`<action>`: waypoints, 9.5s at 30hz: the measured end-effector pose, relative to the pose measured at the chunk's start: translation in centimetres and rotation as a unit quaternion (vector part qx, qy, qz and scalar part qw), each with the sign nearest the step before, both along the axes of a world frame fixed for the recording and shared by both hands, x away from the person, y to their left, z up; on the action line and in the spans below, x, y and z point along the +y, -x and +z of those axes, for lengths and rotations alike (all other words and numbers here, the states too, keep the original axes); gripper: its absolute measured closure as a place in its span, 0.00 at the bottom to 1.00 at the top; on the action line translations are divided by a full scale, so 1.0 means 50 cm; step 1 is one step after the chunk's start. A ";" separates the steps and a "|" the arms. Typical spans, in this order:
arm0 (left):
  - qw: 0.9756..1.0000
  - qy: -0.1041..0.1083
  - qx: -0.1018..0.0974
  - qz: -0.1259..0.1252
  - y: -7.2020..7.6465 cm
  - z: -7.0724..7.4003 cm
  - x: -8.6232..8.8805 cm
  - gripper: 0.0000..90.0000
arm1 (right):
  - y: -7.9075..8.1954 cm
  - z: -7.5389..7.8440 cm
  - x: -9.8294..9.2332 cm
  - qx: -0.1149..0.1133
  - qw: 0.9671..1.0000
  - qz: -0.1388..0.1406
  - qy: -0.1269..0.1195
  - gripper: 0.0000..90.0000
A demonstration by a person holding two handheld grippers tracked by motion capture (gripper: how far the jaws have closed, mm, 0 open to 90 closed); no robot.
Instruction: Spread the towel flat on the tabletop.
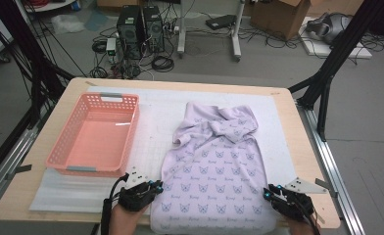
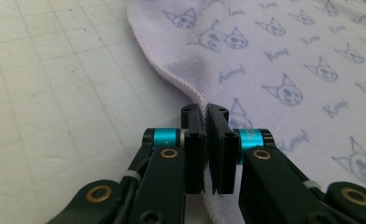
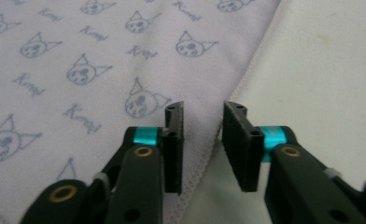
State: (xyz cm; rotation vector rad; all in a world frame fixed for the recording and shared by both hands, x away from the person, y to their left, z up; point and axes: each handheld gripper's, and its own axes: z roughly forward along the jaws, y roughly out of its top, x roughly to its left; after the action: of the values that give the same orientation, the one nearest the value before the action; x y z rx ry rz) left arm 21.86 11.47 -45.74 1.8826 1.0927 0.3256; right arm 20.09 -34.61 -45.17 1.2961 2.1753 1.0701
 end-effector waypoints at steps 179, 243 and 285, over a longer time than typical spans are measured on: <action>1.000 0.016 -0.016 -0.015 0.055 0.003 0.046 0.72 | 0.025 0.009 0.001 0.022 1.000 -0.016 0.006 0.97; 0.997 0.043 -0.045 -0.041 -0.032 0.018 0.016 0.57 | -0.033 0.009 -0.048 0.000 0.998 -0.057 -0.023 0.82; 0.989 0.098 -0.086 -0.070 -0.103 0.021 0.019 0.28 | -0.082 0.035 -0.057 -0.049 0.997 -0.061 -0.016 0.32</action>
State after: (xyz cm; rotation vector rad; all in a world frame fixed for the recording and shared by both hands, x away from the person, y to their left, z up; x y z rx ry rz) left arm 27.02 12.43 -44.69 1.7120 0.8401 0.2839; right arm 24.21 -37.45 -43.42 1.3433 1.9883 1.0999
